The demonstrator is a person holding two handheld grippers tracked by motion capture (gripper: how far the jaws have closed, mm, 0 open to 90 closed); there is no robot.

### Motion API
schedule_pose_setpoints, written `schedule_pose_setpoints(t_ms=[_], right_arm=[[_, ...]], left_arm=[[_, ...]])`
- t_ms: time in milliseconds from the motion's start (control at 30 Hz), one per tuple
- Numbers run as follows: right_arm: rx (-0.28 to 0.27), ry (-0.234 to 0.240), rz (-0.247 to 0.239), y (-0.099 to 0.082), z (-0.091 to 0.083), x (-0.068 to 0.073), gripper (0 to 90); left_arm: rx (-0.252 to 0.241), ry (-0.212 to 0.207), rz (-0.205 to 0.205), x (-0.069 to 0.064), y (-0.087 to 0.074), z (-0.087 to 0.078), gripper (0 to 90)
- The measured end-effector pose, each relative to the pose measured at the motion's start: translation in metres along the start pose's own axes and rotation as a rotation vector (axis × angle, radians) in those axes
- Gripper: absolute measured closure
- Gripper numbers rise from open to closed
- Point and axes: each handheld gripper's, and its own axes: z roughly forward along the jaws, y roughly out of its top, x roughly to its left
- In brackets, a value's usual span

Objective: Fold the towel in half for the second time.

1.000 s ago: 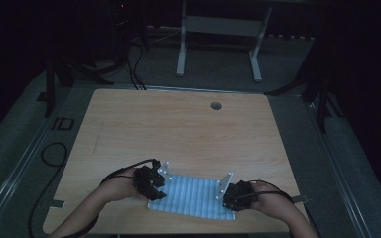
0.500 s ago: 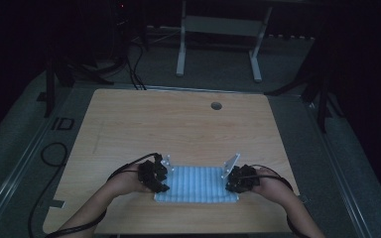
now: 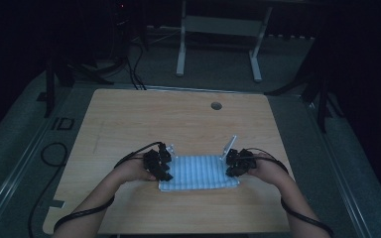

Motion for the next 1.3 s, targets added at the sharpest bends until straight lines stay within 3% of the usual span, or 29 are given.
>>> schedule_pose_setpoints(t_ms=[167,233,300,367,467,567,667,833,900,1000,1133,1233,1267,1300], right_arm=[[0.041,0.002,-0.02,0.006,-0.003,0.001,78.7],[0.021,-0.015,-0.015,0.005,-0.009,0.002,72.9],[-0.038,-0.011,0.0,0.003,-0.017,0.002,64.9],[-0.076,-0.016,0.012,0.001,-0.022,0.002,52.6],[-0.148,-0.031,0.033,-0.003,-0.028,0.003,39.8],[-0.253,-0.012,0.066,-0.01,-0.031,0.005,27.7],[-0.329,-0.029,0.071,-0.018,-0.028,0.009,16.1],[-0.457,-0.079,0.183,-0.033,-0.027,0.01,12.0],[-0.482,-0.144,0.212,-0.041,-0.024,0.012,12.4],[-0.532,-0.194,0.257,-0.052,-0.022,0.013,13.3],[-0.613,-0.223,0.327,-0.069,-0.023,0.014,13.2],[-0.644,-0.248,0.361,-0.079,-0.022,0.014,12.9],[-0.651,-0.257,0.372,-0.083,-0.022,0.014,12.8],[-0.67,-0.272,0.403,-0.094,-0.02,0.014,12.8]], left_arm=[[-0.001,-0.006,-0.009,-0.001,0.001,-0.002,52.1],[-0.017,0.005,-0.019,-0.002,0.0,-0.004,47.1],[-0.037,-0.005,-0.037,-0.003,-0.002,-0.008,45.1],[-0.037,0.008,-0.031,-0.003,-0.004,-0.011,35.6],[-0.084,0.014,-0.074,-0.003,-0.008,-0.019,28.7],[-0.126,0.034,-0.104,-0.005,-0.013,-0.025,23.5],[-0.143,0.066,-0.108,-0.008,-0.018,-0.028,16.7],[-0.236,0.131,-0.124,-0.011,-0.033,-0.034,11.6],[-0.273,0.166,-0.127,-0.012,-0.04,-0.034,9.6],[-0.306,0.188,-0.141,-0.012,-0.051,-0.033,9.5],[-0.344,0.204,-0.162,-0.013,-0.063,-0.034,9.5],[-0.363,0.212,-0.177,-0.013,-0.069,-0.034,9.5],[-0.384,0.232,-0.193,-0.014,-0.077,-0.035,9.5],[-0.393,0.235,-0.193,-0.013,-0.081,-0.036,9.5]])
